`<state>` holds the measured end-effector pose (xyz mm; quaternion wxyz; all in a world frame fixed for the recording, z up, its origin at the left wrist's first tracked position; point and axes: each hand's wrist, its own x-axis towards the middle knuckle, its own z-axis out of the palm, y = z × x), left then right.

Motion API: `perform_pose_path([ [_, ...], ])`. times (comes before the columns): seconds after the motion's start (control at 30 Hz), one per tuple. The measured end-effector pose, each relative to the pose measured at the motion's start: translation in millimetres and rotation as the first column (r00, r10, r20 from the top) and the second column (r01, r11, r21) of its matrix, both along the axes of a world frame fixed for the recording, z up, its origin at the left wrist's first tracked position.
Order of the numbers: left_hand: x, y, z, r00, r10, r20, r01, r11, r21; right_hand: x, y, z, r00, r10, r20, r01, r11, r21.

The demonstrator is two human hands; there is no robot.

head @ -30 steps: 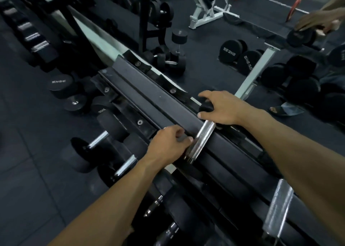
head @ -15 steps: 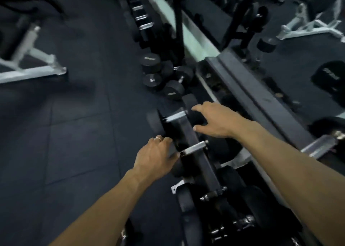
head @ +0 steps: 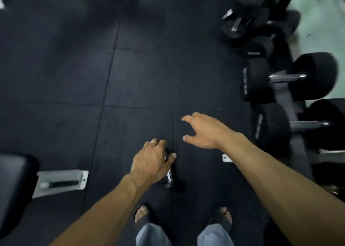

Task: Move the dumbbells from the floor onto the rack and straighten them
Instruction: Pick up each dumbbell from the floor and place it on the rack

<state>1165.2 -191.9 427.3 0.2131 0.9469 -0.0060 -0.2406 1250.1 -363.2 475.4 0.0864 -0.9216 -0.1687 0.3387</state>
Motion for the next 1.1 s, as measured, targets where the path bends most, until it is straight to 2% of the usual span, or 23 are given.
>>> perform_pose_path([
  [0.13, -30, 42, -79, 0.986, 0.109, -0.125, -0.110, 0.994, -0.003, -9, 44, -82, 0.994, 0.054, -0.097, -0.055, 0.998, -0.011],
  [0.3, -54, 49, -186, 0.938, 0.222, -0.267, -0.232, 0.973, -0.006, -10, 74, -185, 0.971, 0.142, -0.193, -0.147, 0.989, -0.012],
  [0.47, -57, 52, -294, 0.925, 0.260, -0.276, -0.264, 0.964, 0.024, 4, 87, -297, 0.965, 0.153, -0.212, -0.159, 0.987, -0.008],
  [0.6, -56, 56, -366, 0.943, 0.241, -0.231, -0.221, 0.969, 0.110, 11, 94, -377, 0.971, 0.126, -0.202, -0.133, 0.991, -0.021],
  [0.73, -51, 52, -418, 0.949, 0.246, -0.196, -0.210, 0.959, 0.188, 14, 108, -439, 0.973, 0.114, -0.201, -0.117, 0.993, -0.004],
  [0.9, -56, 49, -461, 0.905, 0.342, -0.253, -0.342, 0.939, 0.045, 9, 117, -491, 0.985, 0.019, -0.171, -0.004, 0.996, 0.087],
  [1.1, -53, 52, -469, 0.865, 0.419, -0.277, -0.429, 0.903, 0.026, 7, 109, -504, 0.985, -0.061, -0.161, 0.096, 0.971, 0.221],
])
